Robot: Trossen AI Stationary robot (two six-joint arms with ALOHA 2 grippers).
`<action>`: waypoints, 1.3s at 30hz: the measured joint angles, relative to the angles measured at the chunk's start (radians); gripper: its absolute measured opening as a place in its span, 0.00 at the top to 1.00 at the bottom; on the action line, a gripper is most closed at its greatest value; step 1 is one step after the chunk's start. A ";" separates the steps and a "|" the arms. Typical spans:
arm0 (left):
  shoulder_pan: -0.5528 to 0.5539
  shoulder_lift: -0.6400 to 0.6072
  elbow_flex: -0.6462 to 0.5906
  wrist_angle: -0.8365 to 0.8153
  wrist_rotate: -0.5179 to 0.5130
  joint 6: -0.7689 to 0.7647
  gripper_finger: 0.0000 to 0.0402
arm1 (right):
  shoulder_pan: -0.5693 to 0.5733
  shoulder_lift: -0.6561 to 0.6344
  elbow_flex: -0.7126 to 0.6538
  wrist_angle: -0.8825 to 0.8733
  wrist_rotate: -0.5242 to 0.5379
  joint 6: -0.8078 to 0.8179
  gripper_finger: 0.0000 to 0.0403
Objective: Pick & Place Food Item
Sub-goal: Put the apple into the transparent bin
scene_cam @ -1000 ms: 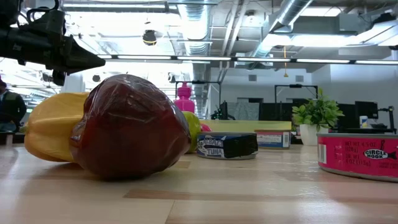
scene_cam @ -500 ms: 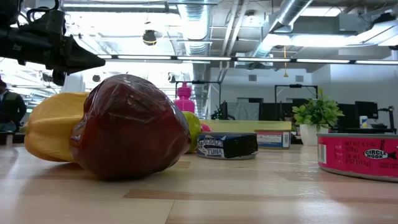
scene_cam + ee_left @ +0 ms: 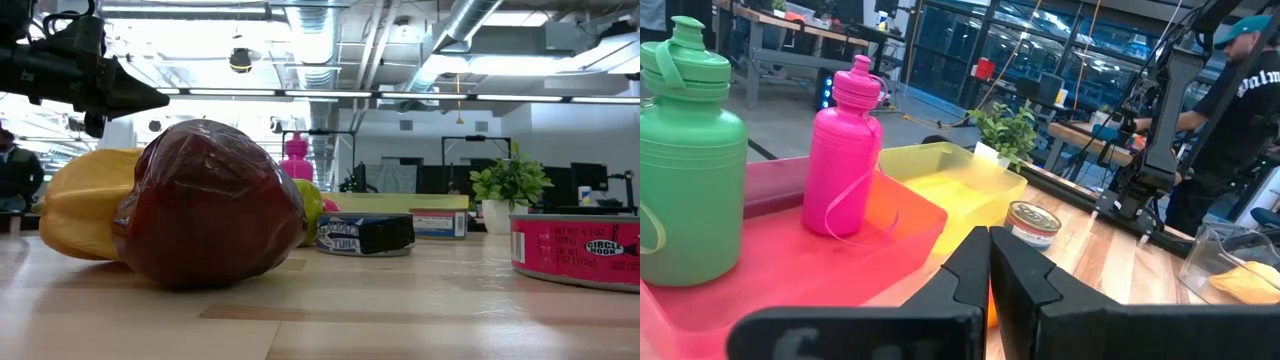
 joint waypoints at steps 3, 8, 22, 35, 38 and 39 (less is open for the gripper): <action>0.000 0.000 0.000 0.000 0.000 0.000 1.00 | 0.001 -0.016 0.000 -0.092 -0.007 0.071 0.20; 0.000 0.000 0.000 0.000 0.000 0.000 1.00 | 0.002 -0.037 0.000 -0.070 -0.038 0.080 0.20; 0.000 0.000 0.000 0.000 0.000 0.000 1.00 | 0.002 -0.112 0.000 0.379 -0.082 -0.131 0.20; 0.000 0.000 0.000 0.000 0.000 0.000 1.00 | 0.002 -0.169 0.006 0.708 -0.209 -0.504 0.20; 0.000 0.000 0.000 0.000 0.000 0.000 1.00 | 0.001 -0.186 0.006 0.713 -0.200 -0.548 0.20; 0.000 0.000 0.000 0.000 0.000 0.000 1.00 | 0.000 -0.191 0.006 0.711 -0.185 -0.562 0.20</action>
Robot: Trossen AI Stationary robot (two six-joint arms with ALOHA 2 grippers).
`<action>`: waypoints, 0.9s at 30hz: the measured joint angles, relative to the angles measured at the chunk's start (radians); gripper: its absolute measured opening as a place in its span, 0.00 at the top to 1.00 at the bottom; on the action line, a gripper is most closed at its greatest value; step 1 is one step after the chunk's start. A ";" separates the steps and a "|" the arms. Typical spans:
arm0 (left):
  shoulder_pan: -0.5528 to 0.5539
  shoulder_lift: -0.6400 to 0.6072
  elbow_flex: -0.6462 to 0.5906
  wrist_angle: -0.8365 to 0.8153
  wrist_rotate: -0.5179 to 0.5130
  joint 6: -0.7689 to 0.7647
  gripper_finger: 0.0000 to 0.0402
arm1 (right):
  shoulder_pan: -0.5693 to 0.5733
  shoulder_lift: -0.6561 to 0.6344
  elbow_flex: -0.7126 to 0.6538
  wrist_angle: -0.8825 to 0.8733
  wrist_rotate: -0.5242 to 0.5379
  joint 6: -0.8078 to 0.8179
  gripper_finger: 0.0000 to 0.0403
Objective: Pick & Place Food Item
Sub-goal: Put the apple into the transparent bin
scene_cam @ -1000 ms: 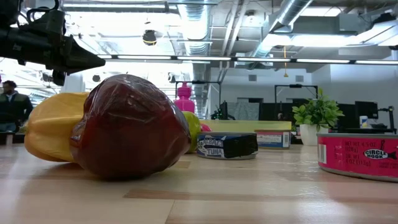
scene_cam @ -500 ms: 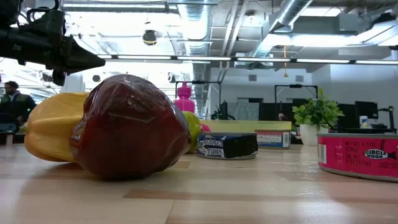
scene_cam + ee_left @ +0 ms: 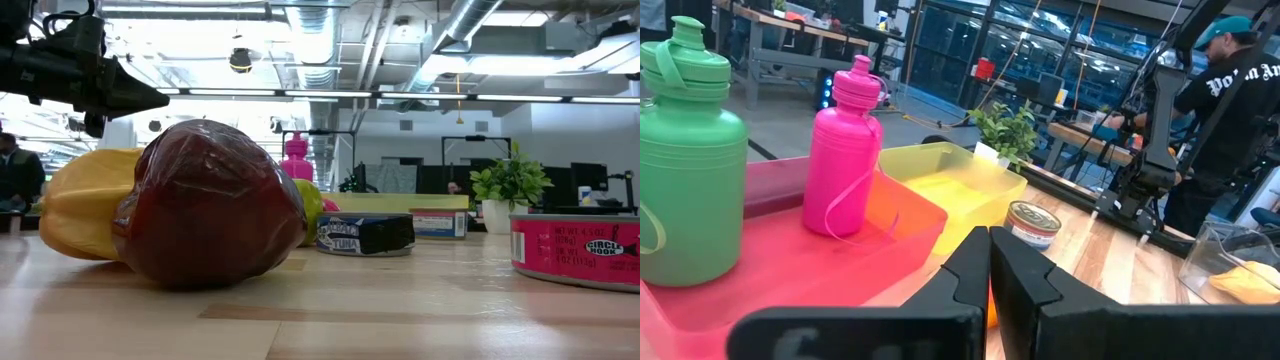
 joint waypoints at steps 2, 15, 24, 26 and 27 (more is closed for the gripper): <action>0.000 0.000 0.000 0.000 0.000 0.000 1.00 | 0.000 -0.007 0.000 -0.011 0.041 -0.027 0.20; 0.000 0.000 0.000 0.000 0.000 0.000 1.00 | 0.000 0.018 -0.005 -0.183 0.532 -0.053 0.20; 0.000 0.000 0.000 0.000 0.000 0.000 1.00 | 0.000 0.069 -0.005 -0.376 0.790 0.060 0.20; 0.000 0.000 0.000 0.000 0.000 0.000 1.00 | 0.000 0.084 -0.005 -0.402 0.811 0.083 0.20; 0.000 0.000 0.000 0.000 0.000 0.000 1.00 | 0.000 0.091 -0.005 -0.404 0.811 0.090 0.20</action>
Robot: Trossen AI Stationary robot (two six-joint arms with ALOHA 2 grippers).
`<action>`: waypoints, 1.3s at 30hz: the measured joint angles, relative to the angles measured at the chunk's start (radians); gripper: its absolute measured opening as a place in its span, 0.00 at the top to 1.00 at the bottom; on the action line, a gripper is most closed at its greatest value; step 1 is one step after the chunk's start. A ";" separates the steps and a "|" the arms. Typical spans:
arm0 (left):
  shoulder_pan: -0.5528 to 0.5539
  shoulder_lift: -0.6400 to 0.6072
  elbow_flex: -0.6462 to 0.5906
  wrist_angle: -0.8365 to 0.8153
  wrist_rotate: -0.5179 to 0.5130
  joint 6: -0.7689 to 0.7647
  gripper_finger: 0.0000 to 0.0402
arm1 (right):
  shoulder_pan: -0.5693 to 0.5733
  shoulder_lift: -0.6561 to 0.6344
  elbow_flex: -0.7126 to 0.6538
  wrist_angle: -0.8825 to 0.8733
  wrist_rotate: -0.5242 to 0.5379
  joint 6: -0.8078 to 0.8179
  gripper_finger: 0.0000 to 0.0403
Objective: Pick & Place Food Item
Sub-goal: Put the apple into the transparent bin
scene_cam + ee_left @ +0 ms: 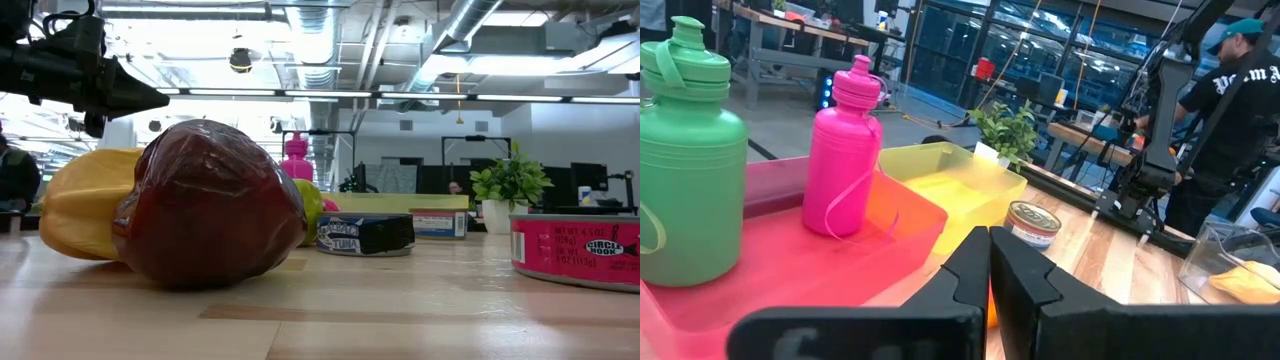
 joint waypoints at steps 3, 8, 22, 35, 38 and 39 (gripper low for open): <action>0.000 0.000 0.000 0.000 0.000 0.000 1.00 | 0.000 0.020 0.000 0.008 -0.027 0.003 0.20; 0.000 0.000 0.000 0.000 0.000 0.000 1.00 | 0.000 0.027 0.000 0.060 -0.298 0.030 0.20; 0.000 0.000 0.000 0.000 0.000 0.000 1.00 | 0.001 0.026 0.000 0.376 -0.833 0.003 0.20; 0.000 0.000 0.000 0.000 0.000 0.000 1.00 | -0.003 -0.008 0.000 0.383 -1.086 -0.132 0.20; 0.000 0.000 0.000 0.000 0.000 0.000 1.00 | -0.009 -0.012 0.000 0.257 -0.961 -0.065 0.20; 0.000 0.000 0.000 0.000 0.000 0.000 1.00 | -0.010 -0.011 0.000 0.216 -0.893 -0.051 0.20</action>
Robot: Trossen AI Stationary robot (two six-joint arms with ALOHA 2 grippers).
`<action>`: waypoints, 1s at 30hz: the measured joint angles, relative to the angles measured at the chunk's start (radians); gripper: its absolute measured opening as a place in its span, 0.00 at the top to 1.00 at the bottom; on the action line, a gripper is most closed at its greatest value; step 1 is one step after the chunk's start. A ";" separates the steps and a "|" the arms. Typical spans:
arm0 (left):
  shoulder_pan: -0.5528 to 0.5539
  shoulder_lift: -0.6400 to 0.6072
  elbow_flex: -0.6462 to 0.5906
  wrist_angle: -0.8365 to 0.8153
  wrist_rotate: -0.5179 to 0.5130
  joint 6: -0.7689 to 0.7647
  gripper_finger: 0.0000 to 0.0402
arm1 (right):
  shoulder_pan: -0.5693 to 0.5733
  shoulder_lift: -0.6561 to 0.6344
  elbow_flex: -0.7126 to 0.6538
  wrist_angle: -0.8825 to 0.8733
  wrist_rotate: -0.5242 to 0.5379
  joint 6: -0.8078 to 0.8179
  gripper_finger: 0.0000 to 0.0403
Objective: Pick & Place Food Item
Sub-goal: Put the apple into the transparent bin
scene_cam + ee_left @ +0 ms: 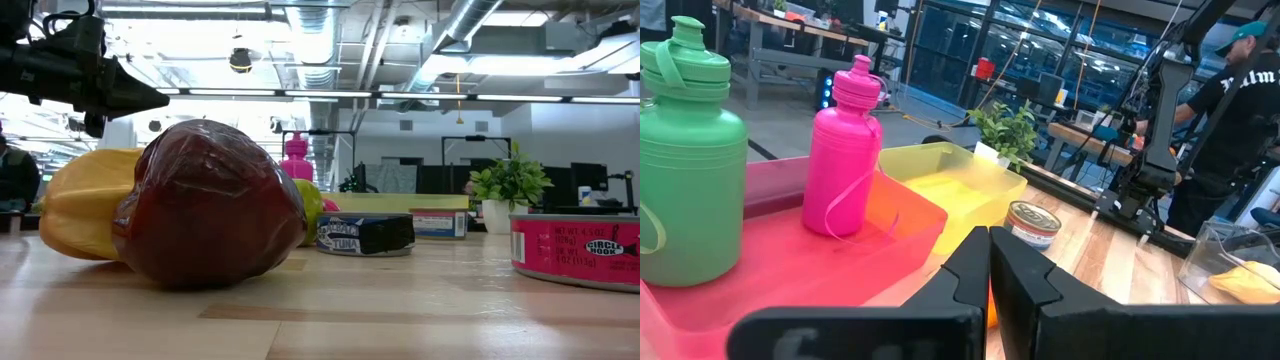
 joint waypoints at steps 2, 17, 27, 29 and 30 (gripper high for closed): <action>0.000 0.000 0.000 0.000 0.000 0.000 1.00 | 0.000 0.002 0.000 -0.096 0.154 0.020 0.20; 0.000 0.000 0.000 0.000 0.000 0.000 1.00 | -0.092 0.142 -0.001 -0.259 1.196 -0.277 0.20; 0.000 0.000 0.000 0.000 0.000 0.000 1.00 | -0.117 0.221 -0.001 0.016 0.901 -0.540 0.20; 0.000 0.000 0.000 0.000 0.000 0.000 1.00 | -0.114 0.206 -0.001 0.025 0.637 -0.416 0.20; 0.000 0.000 0.000 0.000 0.000 0.000 1.00 | -0.118 0.198 0.000 0.026 0.515 -0.344 0.20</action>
